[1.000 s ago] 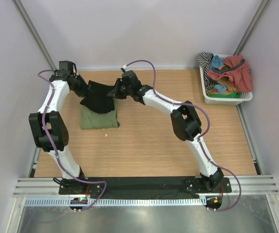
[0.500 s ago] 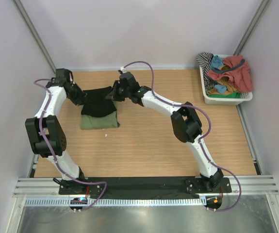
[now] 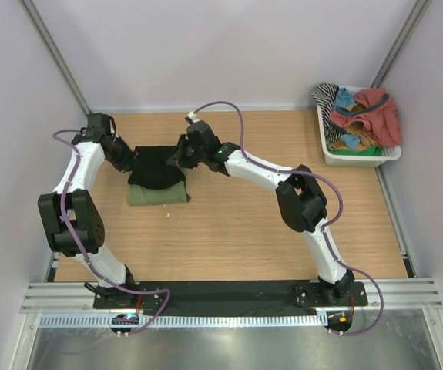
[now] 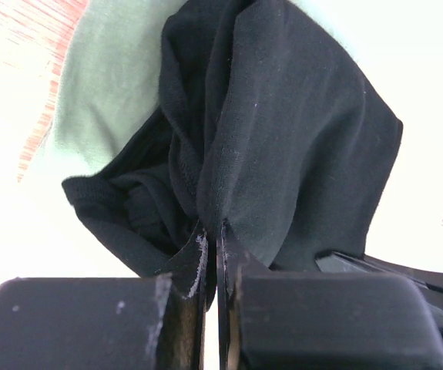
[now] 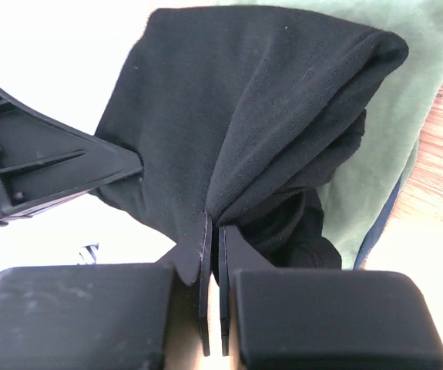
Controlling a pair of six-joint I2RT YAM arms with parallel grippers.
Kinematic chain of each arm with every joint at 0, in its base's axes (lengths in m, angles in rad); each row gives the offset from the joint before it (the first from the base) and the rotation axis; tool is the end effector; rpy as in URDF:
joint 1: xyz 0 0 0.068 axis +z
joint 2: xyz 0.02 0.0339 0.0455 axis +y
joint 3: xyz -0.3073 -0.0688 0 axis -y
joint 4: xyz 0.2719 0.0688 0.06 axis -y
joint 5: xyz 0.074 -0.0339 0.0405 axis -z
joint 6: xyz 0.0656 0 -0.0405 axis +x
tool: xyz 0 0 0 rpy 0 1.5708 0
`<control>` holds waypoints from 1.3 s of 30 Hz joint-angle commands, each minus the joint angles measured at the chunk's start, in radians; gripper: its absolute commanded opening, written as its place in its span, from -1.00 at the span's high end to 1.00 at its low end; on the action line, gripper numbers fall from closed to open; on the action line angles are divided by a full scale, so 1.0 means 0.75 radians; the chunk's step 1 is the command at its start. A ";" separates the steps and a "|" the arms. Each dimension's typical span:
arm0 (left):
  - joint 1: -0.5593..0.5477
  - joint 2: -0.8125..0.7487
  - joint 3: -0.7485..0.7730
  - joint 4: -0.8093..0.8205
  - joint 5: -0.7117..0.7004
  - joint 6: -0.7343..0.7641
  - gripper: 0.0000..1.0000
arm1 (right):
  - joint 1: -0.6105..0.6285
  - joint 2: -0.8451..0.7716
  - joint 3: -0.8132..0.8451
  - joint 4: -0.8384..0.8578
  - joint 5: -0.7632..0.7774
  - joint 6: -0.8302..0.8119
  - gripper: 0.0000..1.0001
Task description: Fold and stack the tank tops
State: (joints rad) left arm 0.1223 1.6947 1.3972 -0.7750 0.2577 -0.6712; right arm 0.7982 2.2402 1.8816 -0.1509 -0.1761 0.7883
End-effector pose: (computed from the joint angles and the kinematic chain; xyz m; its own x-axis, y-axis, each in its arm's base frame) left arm 0.4002 0.0324 0.2754 -0.6845 -0.6901 -0.2350 -0.5399 0.6966 -0.4725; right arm 0.4157 0.4429 0.2476 -0.8157 0.1634 -0.5549 -0.3309 0.6550 0.6793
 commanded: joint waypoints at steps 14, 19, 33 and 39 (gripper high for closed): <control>0.011 -0.100 0.011 -0.034 0.023 0.028 1.00 | 0.030 -0.148 -0.001 0.052 0.042 -0.018 0.97; 0.011 -0.116 0.029 -0.057 0.025 0.032 1.00 | 0.034 -0.160 0.021 0.036 0.051 -0.018 0.97; 0.033 -0.084 -0.094 0.035 -0.004 0.044 0.97 | 0.046 -0.130 -0.046 0.080 0.071 -0.022 0.97; 0.037 -0.026 -0.110 0.072 -0.129 0.042 0.90 | 0.048 -0.046 0.005 0.058 0.079 -0.043 0.97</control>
State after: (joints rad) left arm 0.1406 1.6634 1.3170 -0.7677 0.2203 -0.6533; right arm 0.8291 2.1864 1.8511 -0.1478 -0.1387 0.7803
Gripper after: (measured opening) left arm 0.043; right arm 0.055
